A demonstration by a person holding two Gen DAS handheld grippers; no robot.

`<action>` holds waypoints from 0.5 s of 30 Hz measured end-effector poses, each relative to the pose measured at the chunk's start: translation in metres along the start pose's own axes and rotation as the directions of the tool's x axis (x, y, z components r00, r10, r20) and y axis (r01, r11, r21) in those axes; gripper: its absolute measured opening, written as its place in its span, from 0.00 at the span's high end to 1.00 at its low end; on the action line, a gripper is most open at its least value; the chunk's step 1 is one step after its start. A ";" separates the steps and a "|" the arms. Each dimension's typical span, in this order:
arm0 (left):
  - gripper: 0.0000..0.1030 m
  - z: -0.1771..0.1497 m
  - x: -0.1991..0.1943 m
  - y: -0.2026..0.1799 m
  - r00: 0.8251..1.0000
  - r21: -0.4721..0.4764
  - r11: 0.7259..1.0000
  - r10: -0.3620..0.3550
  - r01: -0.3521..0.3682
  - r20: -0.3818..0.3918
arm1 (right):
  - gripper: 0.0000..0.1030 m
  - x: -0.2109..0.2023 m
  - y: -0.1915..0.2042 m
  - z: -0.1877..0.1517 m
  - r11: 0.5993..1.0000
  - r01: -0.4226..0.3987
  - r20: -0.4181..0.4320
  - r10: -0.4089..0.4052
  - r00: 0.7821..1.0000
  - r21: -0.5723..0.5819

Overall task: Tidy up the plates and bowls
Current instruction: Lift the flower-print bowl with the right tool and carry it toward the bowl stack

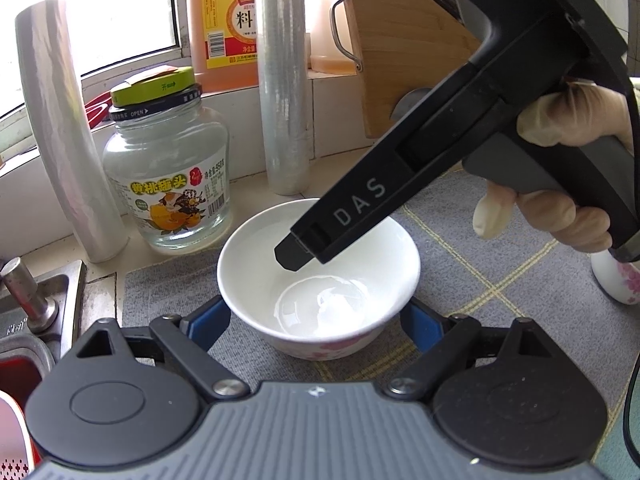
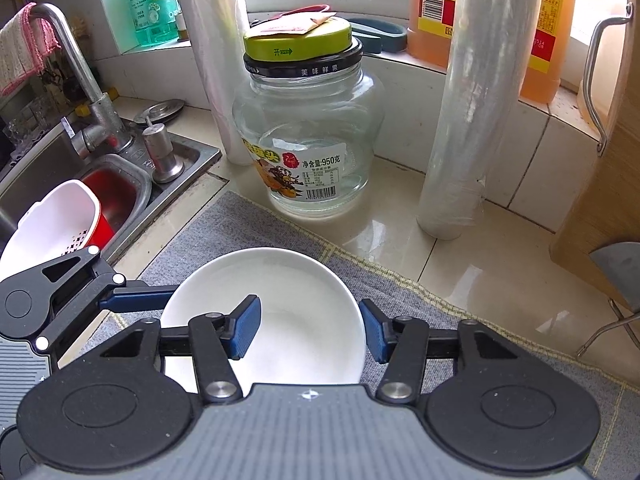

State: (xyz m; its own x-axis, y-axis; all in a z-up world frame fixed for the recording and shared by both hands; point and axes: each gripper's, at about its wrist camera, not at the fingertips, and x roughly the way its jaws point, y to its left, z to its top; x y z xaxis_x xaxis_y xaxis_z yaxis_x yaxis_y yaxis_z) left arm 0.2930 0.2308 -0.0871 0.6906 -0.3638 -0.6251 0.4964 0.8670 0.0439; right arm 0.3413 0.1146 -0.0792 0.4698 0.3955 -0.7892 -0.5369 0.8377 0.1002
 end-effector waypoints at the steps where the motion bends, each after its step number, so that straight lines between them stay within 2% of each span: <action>1: 0.12 0.000 0.000 0.000 1.000 0.002 1.000 -0.001 0.001 -0.001 | 0.43 0.000 0.000 0.000 1.000 -0.001 -0.001 0.001 1.000 0.000; 15: 0.12 0.001 -0.010 -0.005 0.999 0.019 0.999 -0.032 0.032 -0.028 | 0.44 -0.015 0.005 -0.008 1.000 -0.002 -0.004 0.002 1.000 0.001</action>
State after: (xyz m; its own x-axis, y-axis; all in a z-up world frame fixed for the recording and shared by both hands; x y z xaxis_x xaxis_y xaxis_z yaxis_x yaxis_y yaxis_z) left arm 0.2838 0.2301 -0.0805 0.6595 -0.3814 -0.6478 0.5286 0.8480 0.0388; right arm 0.3258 0.1097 -0.0719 0.4662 0.3959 -0.7912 -0.5373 0.8371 0.1023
